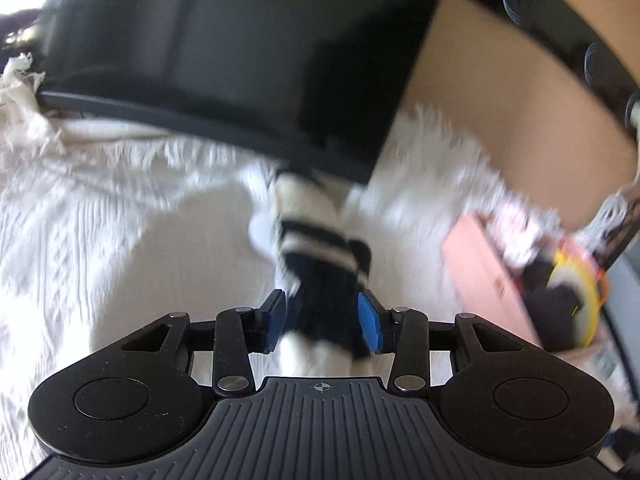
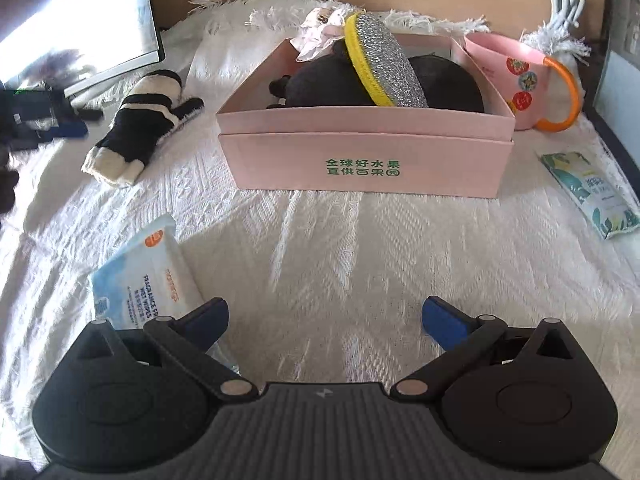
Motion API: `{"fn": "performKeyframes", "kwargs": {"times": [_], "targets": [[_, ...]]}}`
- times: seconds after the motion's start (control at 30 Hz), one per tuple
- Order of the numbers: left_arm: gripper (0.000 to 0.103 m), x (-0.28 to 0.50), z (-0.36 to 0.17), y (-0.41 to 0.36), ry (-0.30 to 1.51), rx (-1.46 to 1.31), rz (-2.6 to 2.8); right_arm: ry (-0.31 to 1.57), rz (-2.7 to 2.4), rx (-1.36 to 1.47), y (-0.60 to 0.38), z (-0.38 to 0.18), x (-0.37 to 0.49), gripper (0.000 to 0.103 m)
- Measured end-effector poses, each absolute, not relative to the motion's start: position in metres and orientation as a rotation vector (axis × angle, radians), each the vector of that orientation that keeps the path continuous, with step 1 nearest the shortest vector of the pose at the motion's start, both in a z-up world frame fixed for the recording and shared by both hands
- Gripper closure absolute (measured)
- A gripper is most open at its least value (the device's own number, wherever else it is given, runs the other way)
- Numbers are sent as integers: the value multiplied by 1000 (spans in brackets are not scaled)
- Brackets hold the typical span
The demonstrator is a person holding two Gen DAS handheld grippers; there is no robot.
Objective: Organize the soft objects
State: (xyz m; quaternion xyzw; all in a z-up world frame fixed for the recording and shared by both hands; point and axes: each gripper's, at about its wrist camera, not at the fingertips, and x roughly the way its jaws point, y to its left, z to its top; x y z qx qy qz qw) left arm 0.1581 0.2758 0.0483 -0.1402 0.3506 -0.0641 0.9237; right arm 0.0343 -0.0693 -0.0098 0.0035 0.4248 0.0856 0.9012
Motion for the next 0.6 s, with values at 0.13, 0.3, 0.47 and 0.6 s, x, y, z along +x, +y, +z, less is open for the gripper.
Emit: {"fn": "performKeyframes", "kwargs": {"times": [0.13,0.3,0.47,0.6], "targets": [[59,205,33,274,821,-308,-79,881,151,-30,-62,-11,35,0],[50,238,13,265,900,-349,-72,877,160,-30,-63,-11,34,0],[24,254,8,236,917,-215,-79,869,160,-54,-61,-12,31,0],[19,260,0,214,915,-64,-45,870,161,-71,-60,-13,31,0]]}}
